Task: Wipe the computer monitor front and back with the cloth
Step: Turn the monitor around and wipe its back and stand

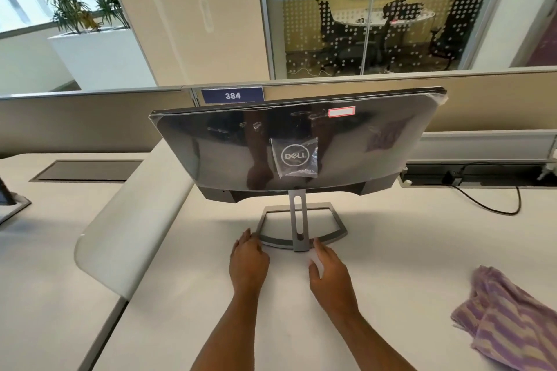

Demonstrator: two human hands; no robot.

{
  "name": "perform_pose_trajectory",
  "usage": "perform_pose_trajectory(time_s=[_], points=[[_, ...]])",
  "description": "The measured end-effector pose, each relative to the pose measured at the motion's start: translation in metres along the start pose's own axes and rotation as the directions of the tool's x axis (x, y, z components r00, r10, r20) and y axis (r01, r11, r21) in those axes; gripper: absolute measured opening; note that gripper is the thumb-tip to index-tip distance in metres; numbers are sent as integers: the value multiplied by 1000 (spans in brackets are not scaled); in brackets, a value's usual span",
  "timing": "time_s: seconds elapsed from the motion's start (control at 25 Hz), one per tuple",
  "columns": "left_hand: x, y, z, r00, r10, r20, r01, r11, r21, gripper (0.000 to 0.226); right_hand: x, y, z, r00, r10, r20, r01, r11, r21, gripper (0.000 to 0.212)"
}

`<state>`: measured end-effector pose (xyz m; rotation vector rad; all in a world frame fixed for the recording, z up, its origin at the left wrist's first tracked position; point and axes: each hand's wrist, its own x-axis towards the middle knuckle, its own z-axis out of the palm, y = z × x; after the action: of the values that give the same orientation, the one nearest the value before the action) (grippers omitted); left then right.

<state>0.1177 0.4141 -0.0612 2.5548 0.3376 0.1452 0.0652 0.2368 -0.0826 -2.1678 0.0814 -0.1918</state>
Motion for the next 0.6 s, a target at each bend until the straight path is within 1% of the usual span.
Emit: perform_pose_trajectory(time_s=[0.08,0.12,0.2,0.28,0.36,0.48,0.56,0.6], points=[[-32,17,0,988,-34,-148,6,983,-182,28,-14,8,-20,998,-19,-66,18,1000,-17,44],[-48,27,2,982,-22,-190,-22,974,-224,26,-20,12,-32,993,-37,-113,33,999,-35,40],[-76,52,8,976,58,-212,-111,963,-246,22,-31,22,-60,973,-78,-218,60,994,-89,29],[-104,82,17,966,168,-194,-217,939,-266,14,-40,31,-95,943,-93,-319,47,988,-148,20],[-128,113,28,965,243,-103,-262,923,-283,15,-46,42,-130,914,-87,-396,-2,976,-218,16],[-162,156,46,946,302,117,-261,926,-273,27,-55,59,-177,875,-68,-479,-102,942,-320,18],[-182,178,60,905,325,275,-263,934,-241,37,-62,71,-202,855,-2,-518,-200,921,-334,26],[-190,186,67,879,341,333,-278,935,-222,42,-67,75,-214,843,70,-534,-279,904,-324,30]])
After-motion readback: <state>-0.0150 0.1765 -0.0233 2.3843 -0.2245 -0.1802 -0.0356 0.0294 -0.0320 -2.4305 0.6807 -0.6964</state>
